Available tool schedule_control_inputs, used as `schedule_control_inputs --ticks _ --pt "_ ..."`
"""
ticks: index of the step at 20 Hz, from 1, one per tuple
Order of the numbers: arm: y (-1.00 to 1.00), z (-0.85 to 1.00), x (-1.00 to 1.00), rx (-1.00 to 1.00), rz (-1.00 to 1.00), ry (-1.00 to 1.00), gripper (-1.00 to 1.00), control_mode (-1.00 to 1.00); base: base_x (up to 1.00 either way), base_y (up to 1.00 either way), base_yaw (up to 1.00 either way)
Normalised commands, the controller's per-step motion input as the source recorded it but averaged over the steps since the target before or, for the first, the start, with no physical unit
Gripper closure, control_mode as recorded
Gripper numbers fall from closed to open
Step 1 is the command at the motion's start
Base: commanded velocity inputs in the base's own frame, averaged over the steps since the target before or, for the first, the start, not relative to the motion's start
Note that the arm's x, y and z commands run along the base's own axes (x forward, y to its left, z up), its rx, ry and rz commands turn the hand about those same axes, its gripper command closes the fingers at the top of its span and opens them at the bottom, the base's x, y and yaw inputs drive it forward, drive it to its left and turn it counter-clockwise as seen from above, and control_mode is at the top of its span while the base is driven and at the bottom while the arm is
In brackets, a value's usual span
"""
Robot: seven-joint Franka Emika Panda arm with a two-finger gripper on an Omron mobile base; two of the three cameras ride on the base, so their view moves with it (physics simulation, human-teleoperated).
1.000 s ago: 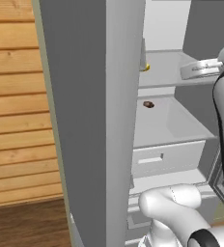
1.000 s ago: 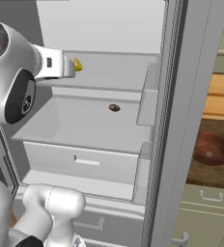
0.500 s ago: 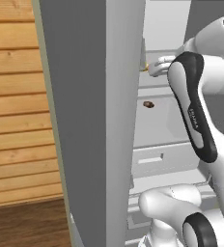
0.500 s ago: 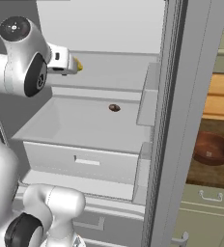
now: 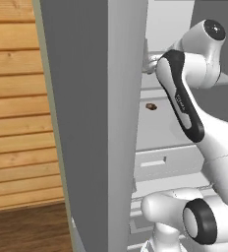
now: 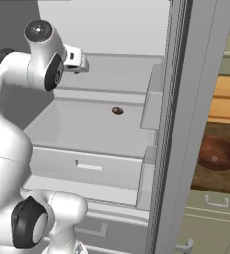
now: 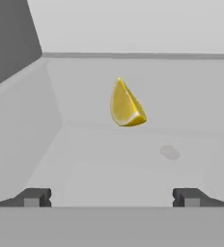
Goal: Grab a lemon wedge from the fridge and one ice cube from the ice bowl, and put them in the glass of lemonade.
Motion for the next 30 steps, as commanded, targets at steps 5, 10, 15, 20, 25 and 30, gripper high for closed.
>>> schedule_control_inputs --ticks 5,10,15,20,25,30 --pt "-0.06 -0.12 0.55 0.0 0.0 0.12 -1.0 -1.0 0.0 0.0 0.0" --pt "-0.01 -0.14 0.54 0.0 0.0 0.05 -1.0 -1.0 0.0 0.0 0.0" --pt "0.0 -0.09 0.55 0.0 0.0 0.0 -1.0 -1.0 0.0 0.0 0.0" --pt "0.0 -0.25 0.54 -0.05 0.0 0.0 -1.0 -1.0 0.0 0.0 0.0" --pt "0.0 -0.19 0.46 -0.03 0.0 -0.01 -1.0 -1.0 0.0 0.0 0.0" --pt "0.09 -0.28 0.01 -0.06 0.01 0.0 1.0 -1.0 0.0 0.0 0.0"
